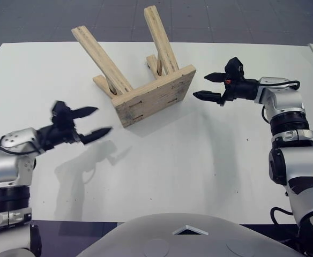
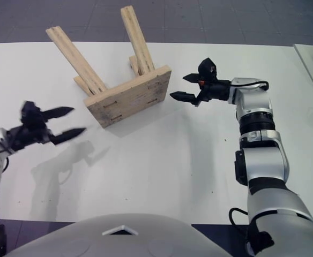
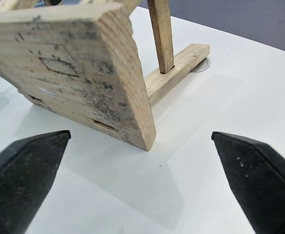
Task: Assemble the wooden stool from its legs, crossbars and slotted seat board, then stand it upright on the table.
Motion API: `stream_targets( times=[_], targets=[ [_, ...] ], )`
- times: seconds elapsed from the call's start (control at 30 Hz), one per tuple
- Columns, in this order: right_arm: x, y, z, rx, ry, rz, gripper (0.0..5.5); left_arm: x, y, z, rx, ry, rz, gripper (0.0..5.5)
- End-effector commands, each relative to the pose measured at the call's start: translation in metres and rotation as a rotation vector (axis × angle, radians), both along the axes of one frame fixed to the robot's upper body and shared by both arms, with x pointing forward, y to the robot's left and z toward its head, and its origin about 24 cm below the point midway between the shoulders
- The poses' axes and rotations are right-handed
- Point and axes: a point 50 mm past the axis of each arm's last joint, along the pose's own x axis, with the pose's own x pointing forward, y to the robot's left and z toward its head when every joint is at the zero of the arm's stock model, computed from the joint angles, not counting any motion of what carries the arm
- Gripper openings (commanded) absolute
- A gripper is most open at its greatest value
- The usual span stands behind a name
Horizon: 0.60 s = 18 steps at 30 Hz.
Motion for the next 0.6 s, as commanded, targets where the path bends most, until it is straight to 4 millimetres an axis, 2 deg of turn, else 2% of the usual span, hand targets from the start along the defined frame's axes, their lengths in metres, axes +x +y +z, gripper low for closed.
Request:
stream_targets(
  times=[0.03,0.13,0.3,0.47,0.6],
  targets=[
    [0.007,0.017,0.002,-0.008,-0.031,0.052,5.39,0.019,-0.019,-0.003,0.092,-0.093,-0.025,5.40],
    [0.012,0.027,0.002,-0.012,-0.055,0.051,5.39,0.028,-0.022,-0.010,0.160,-0.124,0.000,5.40],
    [0.020,0.036,0.004,-0.045,-0.087,0.030,5.39,0.030,-0.015,-0.015,0.233,-0.124,0.007,5.40],
    [0.022,0.044,0.007,-0.020,-0.110,0.042,5.39,0.045,-0.035,-0.013,0.171,-0.171,0.009,5.40],
    [0.021,0.051,0.007,0.020,-0.156,0.081,5.39,0.058,-0.047,-0.014,0.194,-0.209,-0.025,5.40]
  ],
)
